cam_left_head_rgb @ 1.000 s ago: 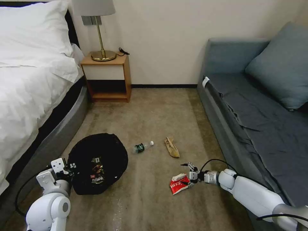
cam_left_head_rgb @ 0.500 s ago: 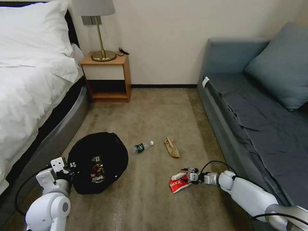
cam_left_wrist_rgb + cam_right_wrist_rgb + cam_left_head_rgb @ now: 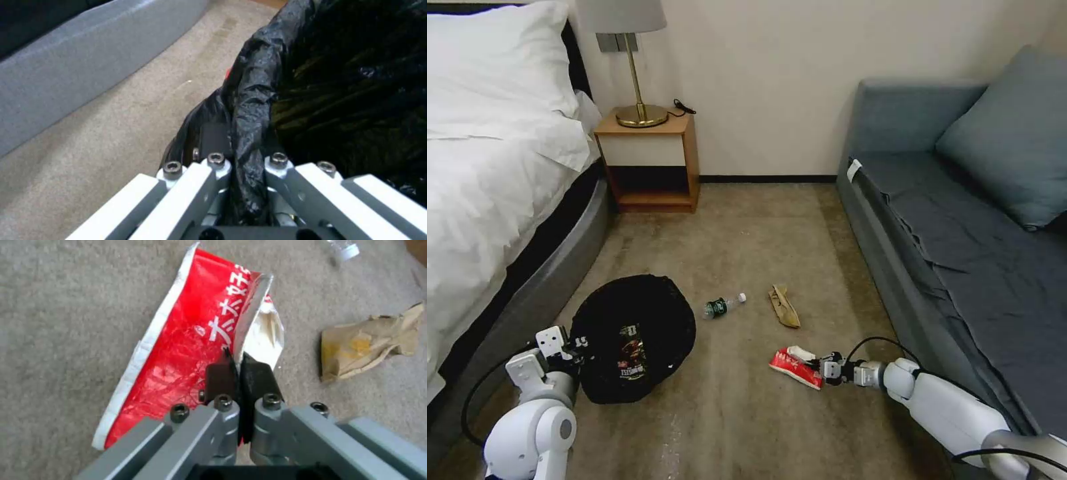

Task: Pick up the trash bin, then pick up the garbage on the floor and place it into the trash bin.

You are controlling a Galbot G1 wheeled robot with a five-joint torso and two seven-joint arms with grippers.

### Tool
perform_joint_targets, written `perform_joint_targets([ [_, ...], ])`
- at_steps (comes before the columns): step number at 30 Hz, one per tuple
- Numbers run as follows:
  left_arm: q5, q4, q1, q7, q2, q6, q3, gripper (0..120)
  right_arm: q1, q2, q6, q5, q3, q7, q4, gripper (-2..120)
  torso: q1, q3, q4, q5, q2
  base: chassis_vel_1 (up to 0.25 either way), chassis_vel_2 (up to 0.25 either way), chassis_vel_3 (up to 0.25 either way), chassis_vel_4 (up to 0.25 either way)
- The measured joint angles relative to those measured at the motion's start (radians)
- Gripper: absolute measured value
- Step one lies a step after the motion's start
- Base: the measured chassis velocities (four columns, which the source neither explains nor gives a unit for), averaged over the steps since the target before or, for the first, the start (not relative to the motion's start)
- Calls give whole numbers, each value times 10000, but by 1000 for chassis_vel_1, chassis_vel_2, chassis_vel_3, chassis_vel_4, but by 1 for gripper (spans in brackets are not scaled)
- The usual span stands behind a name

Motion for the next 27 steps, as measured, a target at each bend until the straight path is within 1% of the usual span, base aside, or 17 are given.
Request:
perform_joint_targets([
  [4, 16, 34, -8, -6, -20, 1, 36, 3, -113, -39, 54, 64, 122, 23, 105, 0, 0, 0, 0, 0, 0, 0, 0, 0, 0],
  [7, 20, 47, -9, -6, -26, 2, 57, 3, -257, -139, 55, 345, 273, 71, 364, 0, 0, 0, 0, 0, 0, 0, 0, 0, 0],
  [9, 29, 74, -10, -9, -40, 3, 76, 3, -430, -367, 41, 1013, 489, 127, 961, 0, 0, 0, -1, 0, 0, 0, 0, 0, 0],
  [11, 33, 74, -15, -9, -52, 6, 89, 3, -500, -439, 122, 1154, 716, 134, 1194, 0, 1, -1, 0, -1, -1, 0, 0, 0, 0],
  [12, 40, 75, -21, -10, -64, 11, 123, 3, -596, -573, 267, 1467, 1112, 140, 1693, 0, 0, -1, 0, 4, 0, 0, 0, 0, 0],
  [13, 42, 75, -39, -10, -76, 18, 147, 3, -659, -794, 214, 2010, 1390, 197, 2382, 0, 0, -1, 0, 0, 0, 0, 0, 0, 0],
  [14, 49, 86, -54, -10, -79, 24, 163, 3, -691, -971, 37, 2477, 1509, 255, 3003, 0, 0, -1, -2, -2, 0, 0, 0, 0, 0],
  [15, 55, 111, -68, -11, -82, 34, 199, 3, -709, -1211, -352, 3176, 1612, 352, 4037, 0, 0, -1, -2, 1, 0, 0, 0, 0, 0],
  [16, 55, 111, -68, -11, -82, 34, 199, 3, -709, -1211, -352, 3176, 1612, 352, 4037, 0, 0, -1, -2, 1, 0, 0, 0, 0, 0],
  [19, 138, 166, -80, -12, -112, 43, 287, 3, -559, -1688, -1822, 5340, 1584, 941, 7222, 0, 0, -1, 2, -3, 0, 0, 0, 0, 0],
  [21, 197, 185, -69, -13, -140, 44, 370, 3, -248, -1702, -2821, 6641, 1128, 1685, 9262, 0, 0, -1, 1, -2, 0, 0, 0, 0, 0],
  [22, 197, 185, -69, -13, -140, 44, 370, 3, -248, -1702, -2821, 6641, 1128, 1685, 9262, 0, 0, -1, 1, -2, 0, 0, 0, 0, 0],
  [23, 218, 184, -64, -10, -160, 44, 421, 3, -51, -1585, -3206, 7103, 731, 2158, 10026, 0, 0, -1, 3, -6, 1, 0, 0, 0, 0],
  [26, 262, 156, -61, -12, -210, 69, 514, 3, 478, -1082, -3790, 7826, -749, 3393, 11022, 0, 0, -1, 2, -1, 2, 0, 0, 0, 0],
  [27, 262, 156, -61, -12, -210, 69, 514, 3, 478, -1082, -3790, 7826, -749, 3393, 11022, 0, 0, -1, 2, -1, 2, 0, 0, 0, 0],
])
